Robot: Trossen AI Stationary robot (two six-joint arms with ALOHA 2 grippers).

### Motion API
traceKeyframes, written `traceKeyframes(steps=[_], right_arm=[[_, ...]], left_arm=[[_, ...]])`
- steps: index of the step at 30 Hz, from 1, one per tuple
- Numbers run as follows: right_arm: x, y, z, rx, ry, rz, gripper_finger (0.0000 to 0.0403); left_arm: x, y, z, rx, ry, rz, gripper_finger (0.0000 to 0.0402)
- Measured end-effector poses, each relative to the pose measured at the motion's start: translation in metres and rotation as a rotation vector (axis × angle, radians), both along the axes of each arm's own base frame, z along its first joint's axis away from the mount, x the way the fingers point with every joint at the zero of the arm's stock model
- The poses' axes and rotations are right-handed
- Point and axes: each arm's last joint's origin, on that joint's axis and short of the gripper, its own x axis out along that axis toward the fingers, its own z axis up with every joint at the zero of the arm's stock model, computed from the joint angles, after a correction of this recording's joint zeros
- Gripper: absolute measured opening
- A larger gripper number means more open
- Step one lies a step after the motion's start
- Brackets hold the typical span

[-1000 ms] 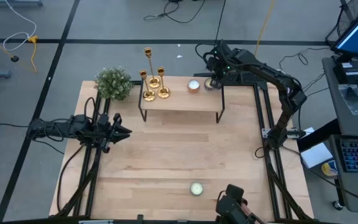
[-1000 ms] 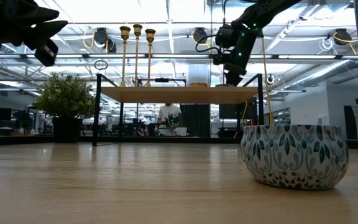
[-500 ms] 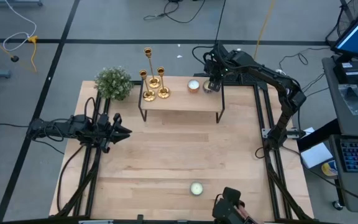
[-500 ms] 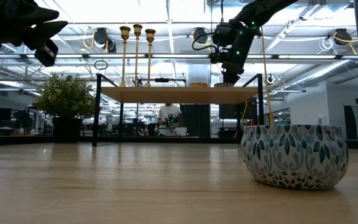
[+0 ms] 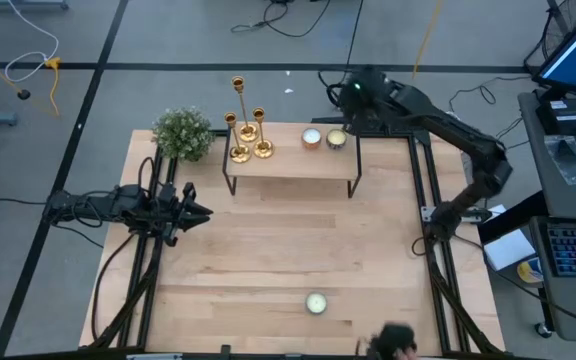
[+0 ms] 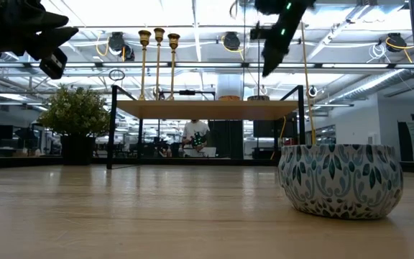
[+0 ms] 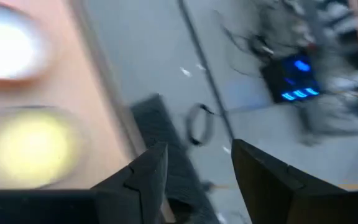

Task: Pick & Place candle stick holders
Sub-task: Put the blue scented candle on the shelf

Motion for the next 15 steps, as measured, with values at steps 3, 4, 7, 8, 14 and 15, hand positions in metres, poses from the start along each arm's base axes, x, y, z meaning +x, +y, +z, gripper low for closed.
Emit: traceKeyframes(steps=[3,4,7,8,14,15], right_arm=[[-0.009,0.04,0.018,0.097,-0.072,0.083,0.0171],[-0.012,0.055,0.023,0.152,-0.102,0.112,0.0171],[-0.021,0.099,0.034,0.338,-0.182,0.189,0.0171],[-0.024,0.113,0.036,0.404,-0.202,0.21,0.0171],[-0.022,0.194,0.047,0.642,-0.282,0.363,0.0171],[-0.02,0.207,0.046,0.665,-0.275,0.389,0.0171]], left_arm=[[0.0,0.0,0.0,-0.002,0.002,-0.001,0.0086],[0.0,0.0,0.0,-0.002,0.002,-0.001,0.0086],[0.0,0.0,0.0,-0.003,0.003,-0.001,0.0086],[0.0,0.0,0.0,-0.004,0.003,-0.002,0.0086],[0.0,-0.001,0.0,0.001,0.004,-0.038,0.0086],[0.0,-0.002,0.0,0.006,0.003,-0.054,0.0086]])
